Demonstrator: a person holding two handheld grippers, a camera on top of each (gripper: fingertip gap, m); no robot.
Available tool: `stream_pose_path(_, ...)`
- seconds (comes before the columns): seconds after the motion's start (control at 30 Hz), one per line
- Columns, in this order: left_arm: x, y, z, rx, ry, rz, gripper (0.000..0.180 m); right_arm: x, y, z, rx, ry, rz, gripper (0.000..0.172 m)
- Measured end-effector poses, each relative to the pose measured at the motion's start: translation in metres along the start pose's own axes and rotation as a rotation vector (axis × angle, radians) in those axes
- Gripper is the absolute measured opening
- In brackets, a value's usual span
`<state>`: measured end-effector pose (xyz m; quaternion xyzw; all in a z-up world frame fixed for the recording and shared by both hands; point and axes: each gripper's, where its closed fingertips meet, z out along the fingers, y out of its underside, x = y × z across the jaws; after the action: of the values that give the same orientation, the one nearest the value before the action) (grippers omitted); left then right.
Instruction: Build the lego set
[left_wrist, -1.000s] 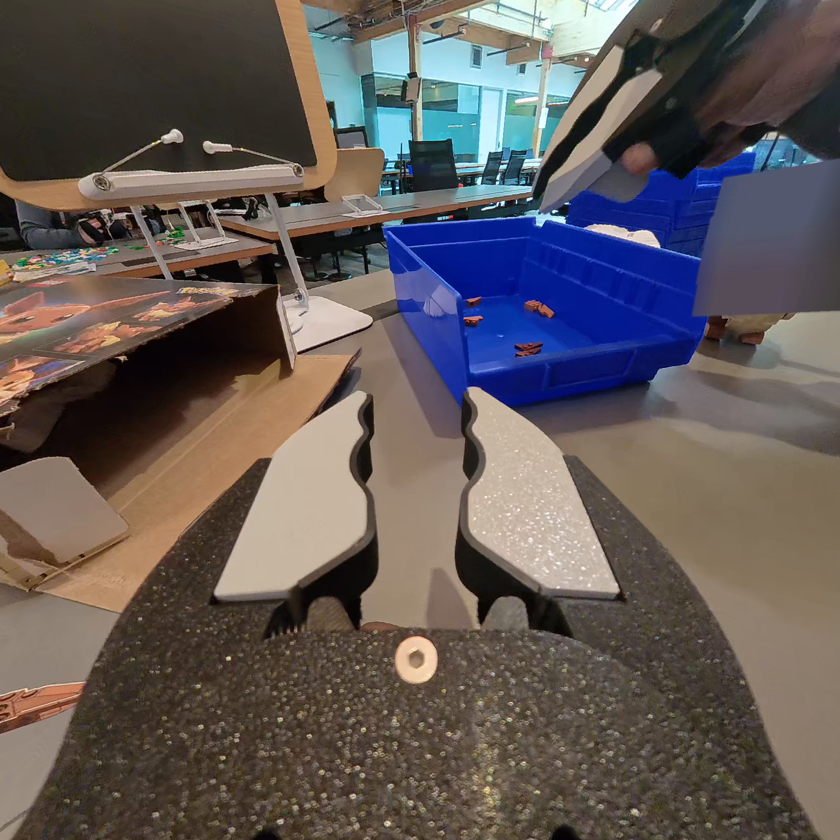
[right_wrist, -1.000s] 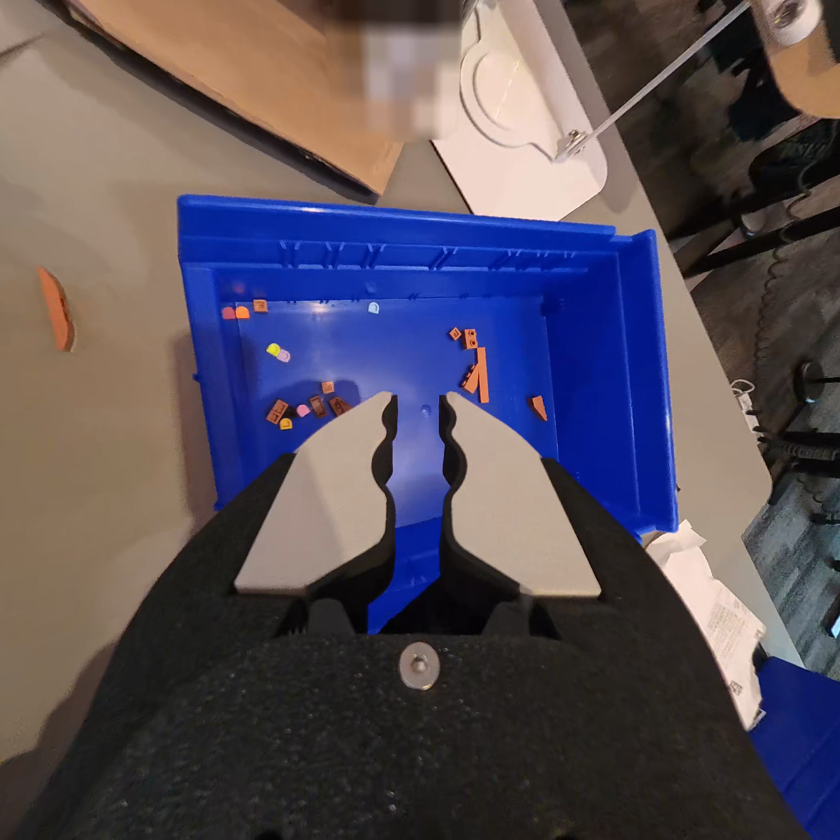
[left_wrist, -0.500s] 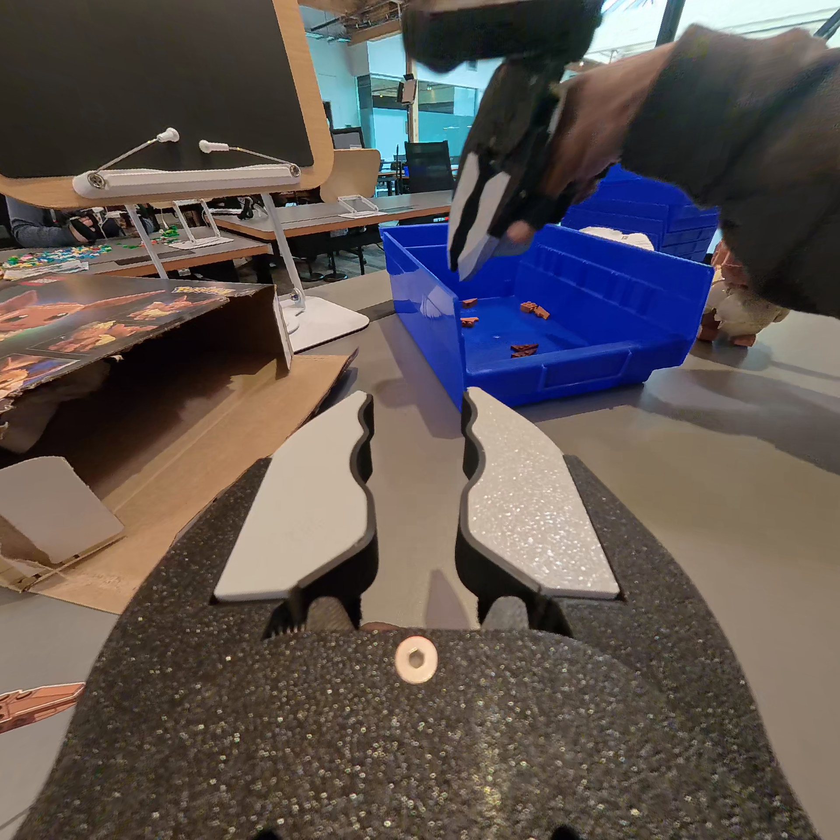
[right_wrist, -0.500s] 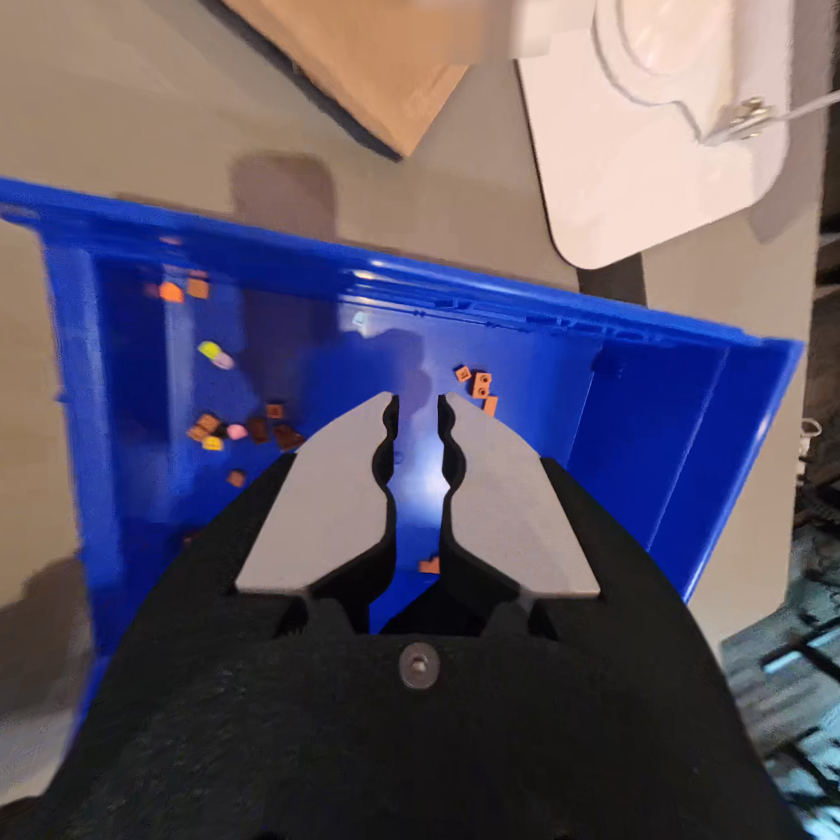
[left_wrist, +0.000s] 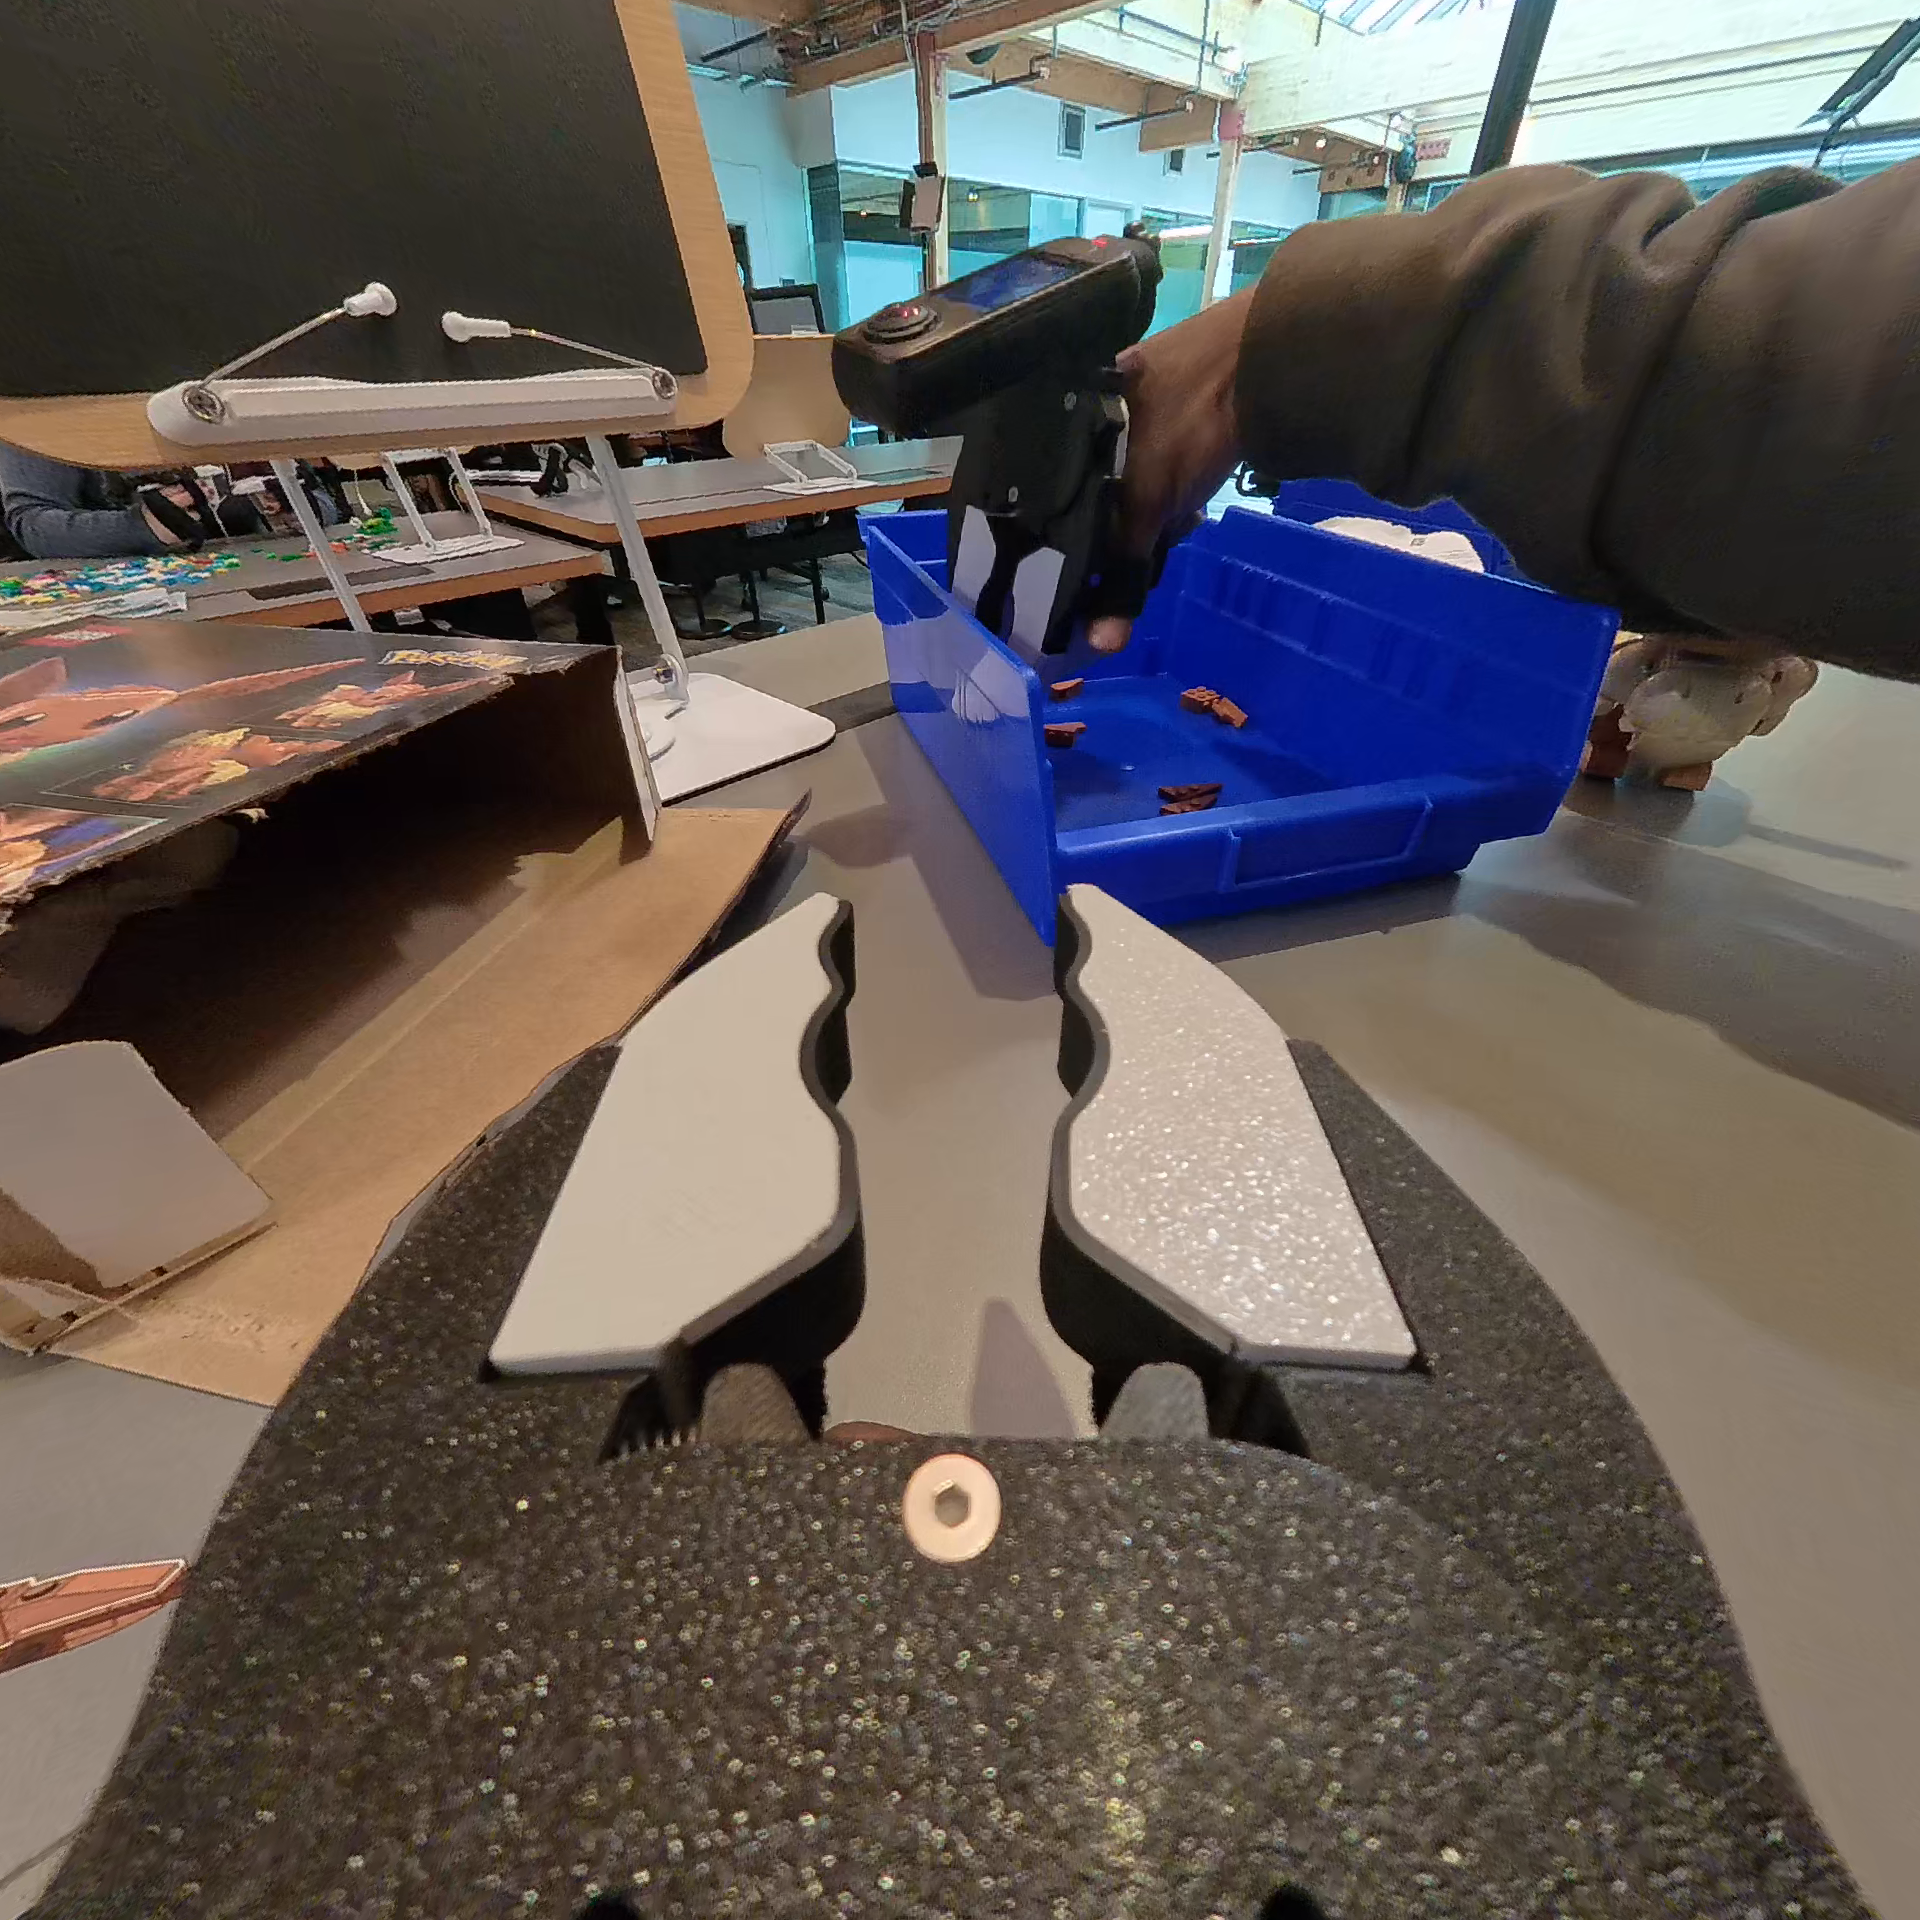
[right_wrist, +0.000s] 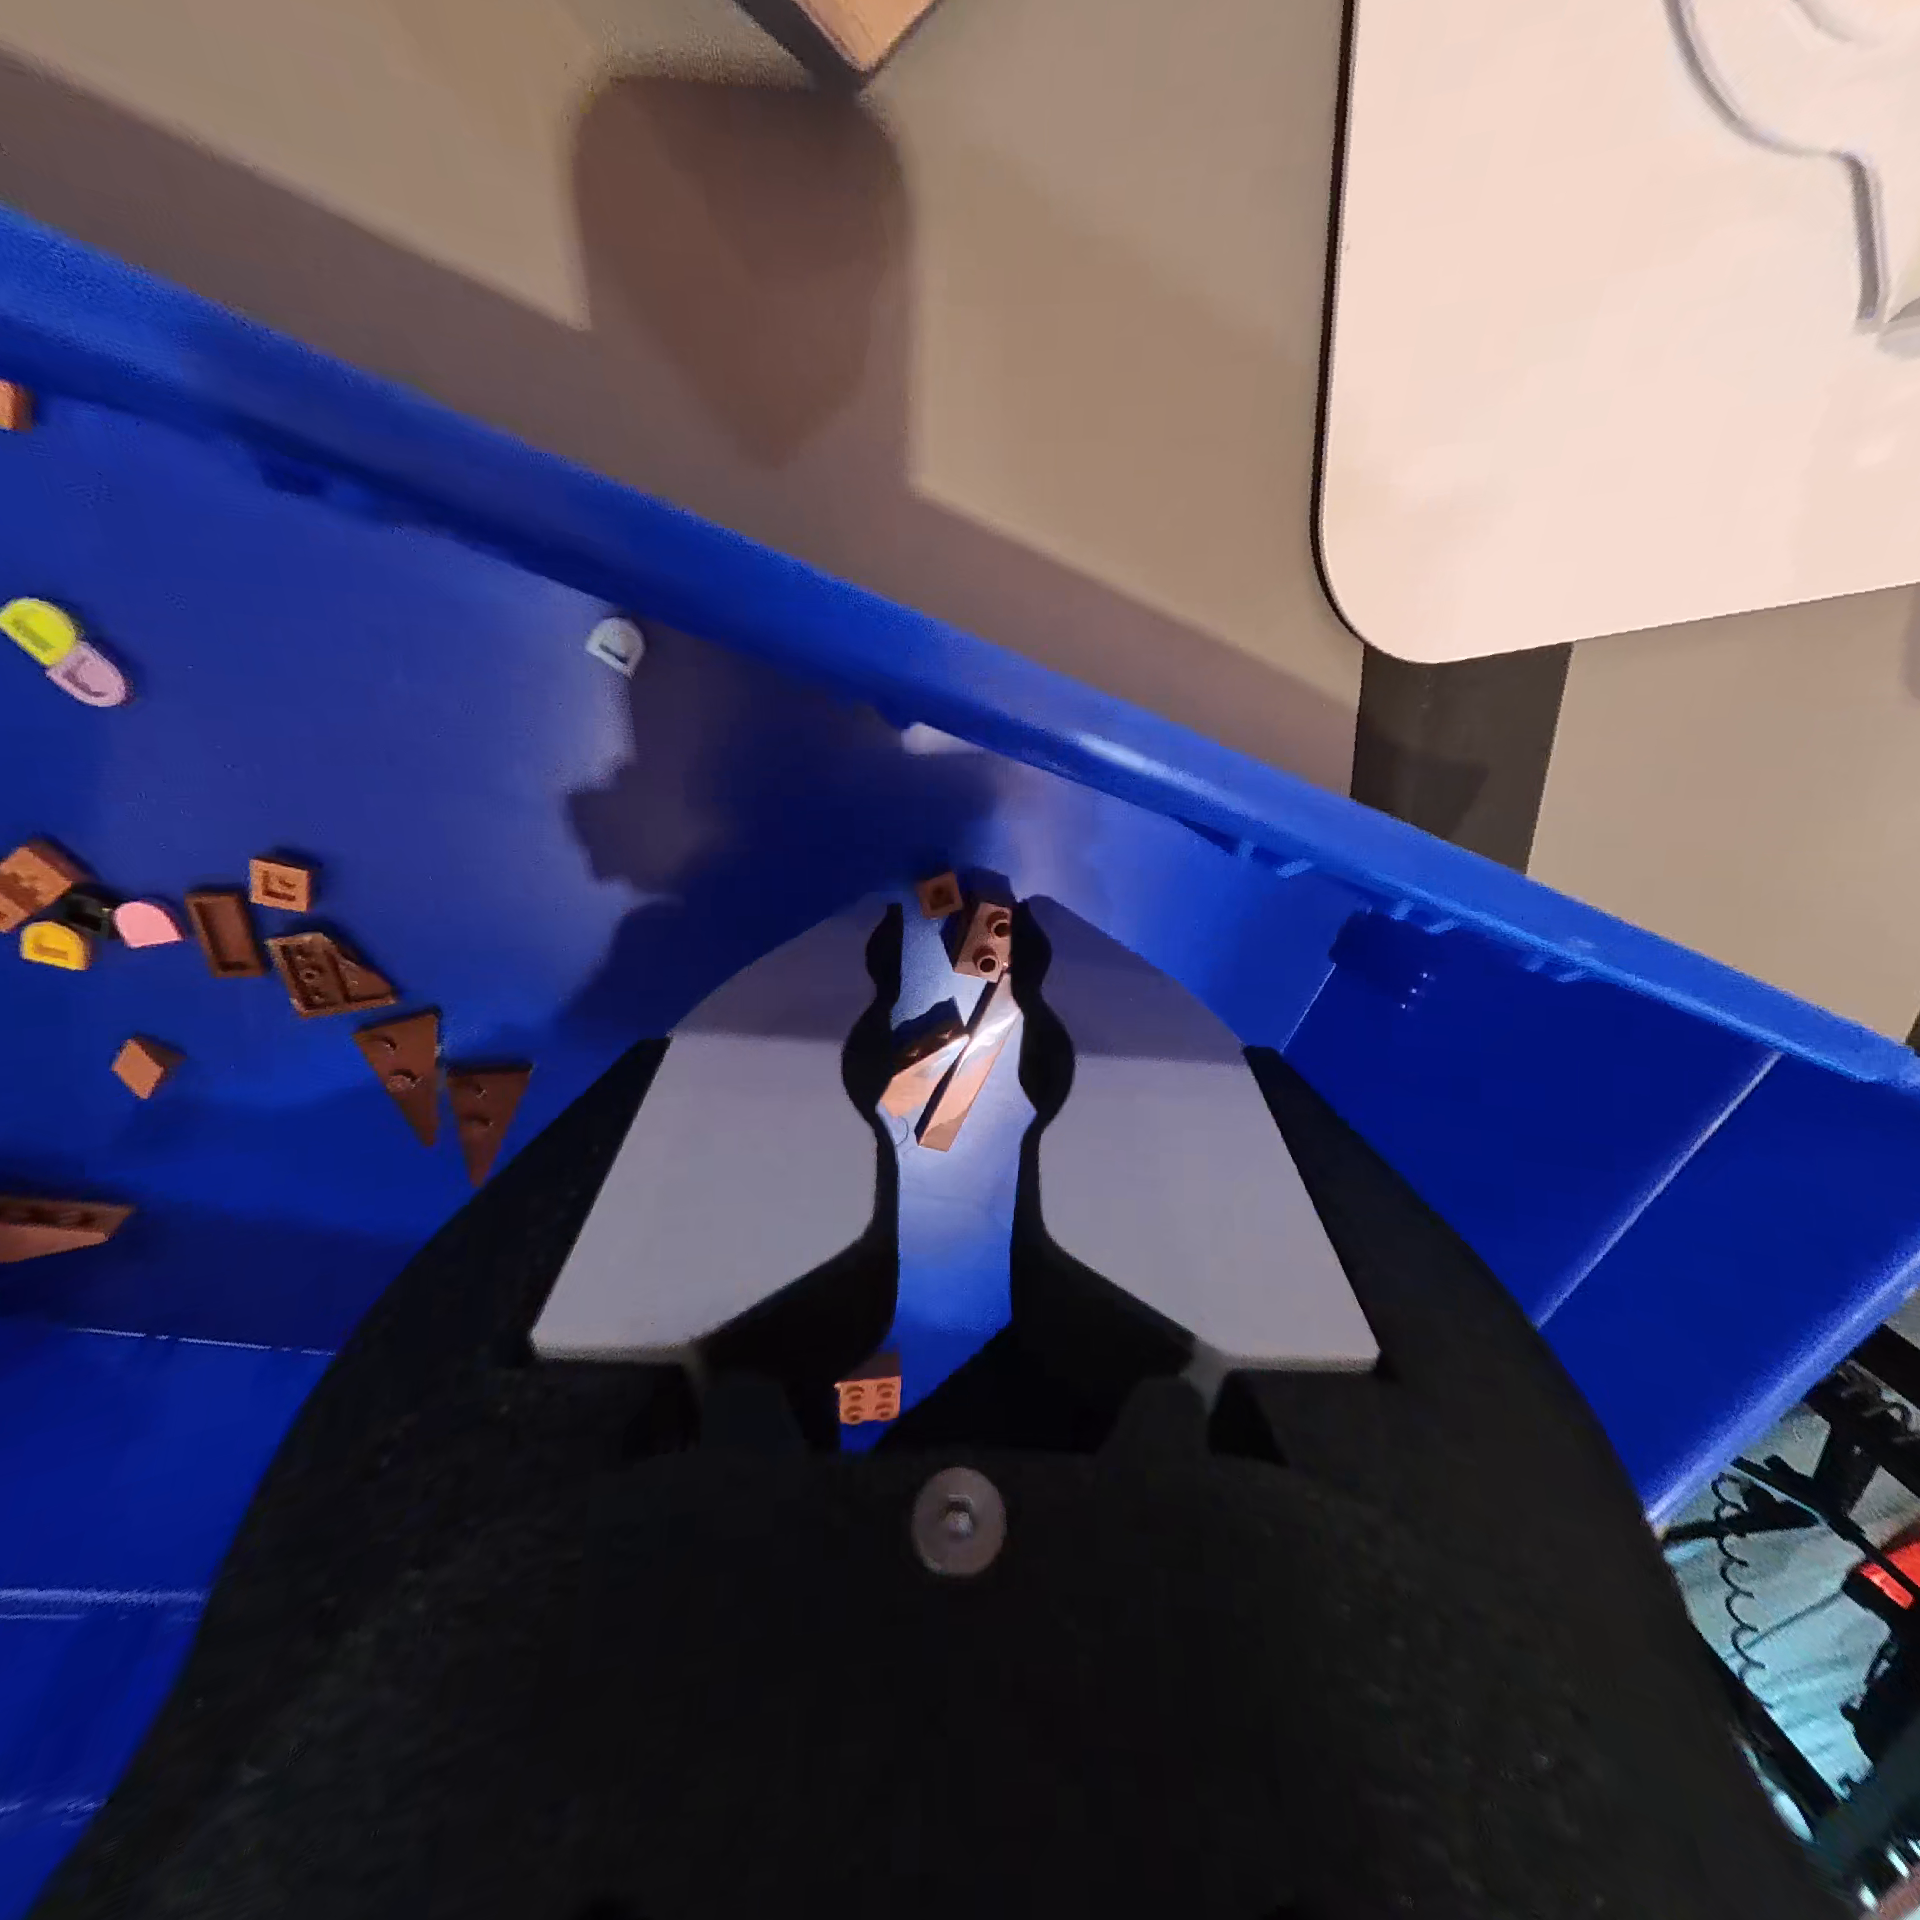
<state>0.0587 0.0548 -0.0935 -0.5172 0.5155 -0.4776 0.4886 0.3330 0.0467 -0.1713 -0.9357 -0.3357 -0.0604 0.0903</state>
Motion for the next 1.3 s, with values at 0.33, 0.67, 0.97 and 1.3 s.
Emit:
stream_pose_path(0.33,0.000,0.000,0.000,-0.002,0.002,-0.001,0.037,-0.002,0.005,0.016,-0.042,-0.021,-0.013,0.015)
stream_pose_path(0.67,-0.003,0.000,0.000,-0.003,-0.005,0.002,0.037,-0.020,-0.001,-0.025,-0.092,0.077,0.081,0.008)
stream_pose_path(0.97,-0.023,-0.002,-0.002,-0.012,-0.060,0.009,0.036,-0.210,-0.139,-0.092,0.495,-0.115,-0.083,0.008)
stream_pose_path(1.3,-0.025,-0.001,-0.002,-0.022,-0.071,0.049,0.037,-0.257,-0.171,-0.014,0.545,-0.152,-0.003,0.013)
